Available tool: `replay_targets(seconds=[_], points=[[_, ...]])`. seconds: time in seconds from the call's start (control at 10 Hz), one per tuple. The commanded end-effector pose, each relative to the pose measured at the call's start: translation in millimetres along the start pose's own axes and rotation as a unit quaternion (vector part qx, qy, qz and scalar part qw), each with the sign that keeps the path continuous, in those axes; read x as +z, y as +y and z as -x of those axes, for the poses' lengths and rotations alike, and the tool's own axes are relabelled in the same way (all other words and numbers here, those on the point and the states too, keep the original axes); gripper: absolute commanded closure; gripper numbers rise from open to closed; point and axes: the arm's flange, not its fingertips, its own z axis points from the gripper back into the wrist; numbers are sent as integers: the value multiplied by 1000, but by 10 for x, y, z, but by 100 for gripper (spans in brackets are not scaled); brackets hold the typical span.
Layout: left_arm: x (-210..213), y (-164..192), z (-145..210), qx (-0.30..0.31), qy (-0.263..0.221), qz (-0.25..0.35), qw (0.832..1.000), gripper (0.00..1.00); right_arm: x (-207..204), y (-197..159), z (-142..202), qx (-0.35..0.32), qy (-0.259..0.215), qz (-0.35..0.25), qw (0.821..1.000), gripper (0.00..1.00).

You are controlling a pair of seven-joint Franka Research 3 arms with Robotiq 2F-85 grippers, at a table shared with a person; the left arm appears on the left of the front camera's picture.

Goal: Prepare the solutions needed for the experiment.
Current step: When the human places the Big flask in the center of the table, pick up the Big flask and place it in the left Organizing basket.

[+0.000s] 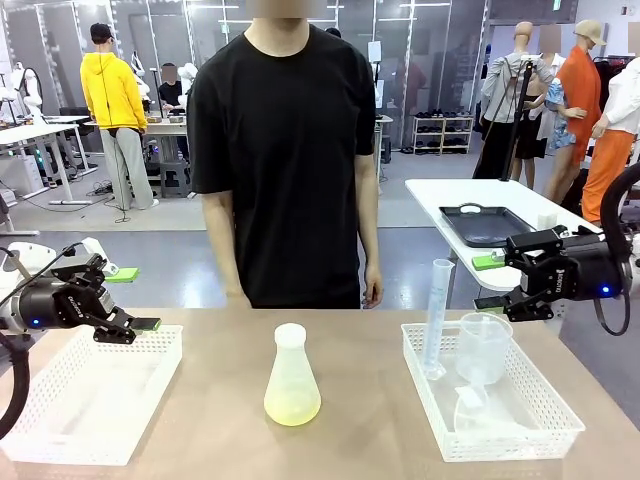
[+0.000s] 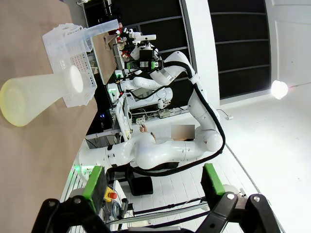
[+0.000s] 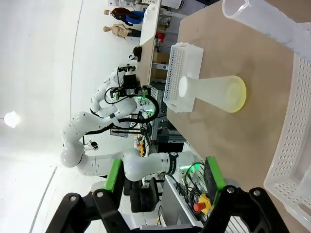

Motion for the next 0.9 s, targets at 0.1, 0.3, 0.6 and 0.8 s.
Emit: replay_targets(seconds=[0.1,0.3,0.6,0.8], points=[[-70,35,-113,-39,8,-16,999,0,7,18,5,2,0,-4,1000,18],[-253,41,-269,-140,27,-73,987,0,7,18,5,2,0,-4,1000,18],[-539,57,-410,-325,61,-152,931,0,7,18,5,2,0,-4,1000,18],[-660,93,-452,-444,80,-229,862,0,7,18,5,2,0,-4,1000,18]])
